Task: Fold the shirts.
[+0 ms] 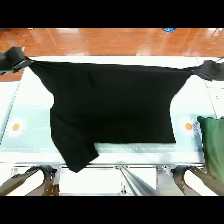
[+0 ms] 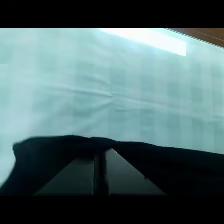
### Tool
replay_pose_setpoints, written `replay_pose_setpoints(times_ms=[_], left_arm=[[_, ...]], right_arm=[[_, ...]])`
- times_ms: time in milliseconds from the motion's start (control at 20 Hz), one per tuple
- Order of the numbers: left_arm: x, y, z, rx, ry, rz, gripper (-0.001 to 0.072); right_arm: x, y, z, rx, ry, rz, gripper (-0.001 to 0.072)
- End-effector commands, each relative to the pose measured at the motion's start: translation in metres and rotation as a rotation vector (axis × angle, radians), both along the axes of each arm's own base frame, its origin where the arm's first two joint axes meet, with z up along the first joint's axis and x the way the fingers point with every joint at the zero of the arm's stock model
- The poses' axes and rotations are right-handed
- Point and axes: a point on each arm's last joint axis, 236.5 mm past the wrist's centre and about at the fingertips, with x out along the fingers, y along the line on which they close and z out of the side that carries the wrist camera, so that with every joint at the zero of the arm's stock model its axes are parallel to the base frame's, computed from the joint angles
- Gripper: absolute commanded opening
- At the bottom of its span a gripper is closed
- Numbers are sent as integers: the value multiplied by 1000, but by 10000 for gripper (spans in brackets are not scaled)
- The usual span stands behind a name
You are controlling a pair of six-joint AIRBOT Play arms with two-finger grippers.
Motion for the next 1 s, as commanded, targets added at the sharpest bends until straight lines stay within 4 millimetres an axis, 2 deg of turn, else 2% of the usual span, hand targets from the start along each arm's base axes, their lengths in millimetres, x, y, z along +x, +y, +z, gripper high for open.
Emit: replay_pose_setpoints(times_ms=[0,100,250,350,500,600,700,850,950], left_arm=[[59,0,-61,-123,93,23,29],[82,-2,-77,-152,114,21,29],[100,-7,-94,-198,161,49,29],[101,-11,-102,-198,177,40,29],[91,-16,-99,-180,188,-19,29],[74,-24,-90,-137,184,-143,28],[45,-25,-89,-104,242,-235,28],[-4,-10,-121,-60,398,-248,28],[-32,-4,-149,-65,465,-212,28]], right_arm=[[66,-10,-71,117,63,-55,23],[92,-11,-93,175,90,-73,23],[116,-12,-107,211,111,-87,23],[120,-10,-109,209,118,-83,23],[109,-5,-109,216,155,-47,23],[93,-6,-113,197,208,-10,23],[72,-10,-114,168,270,32,23],[36,-10,-123,121,386,98,23],[24,-7,-135,130,427,101,23]])
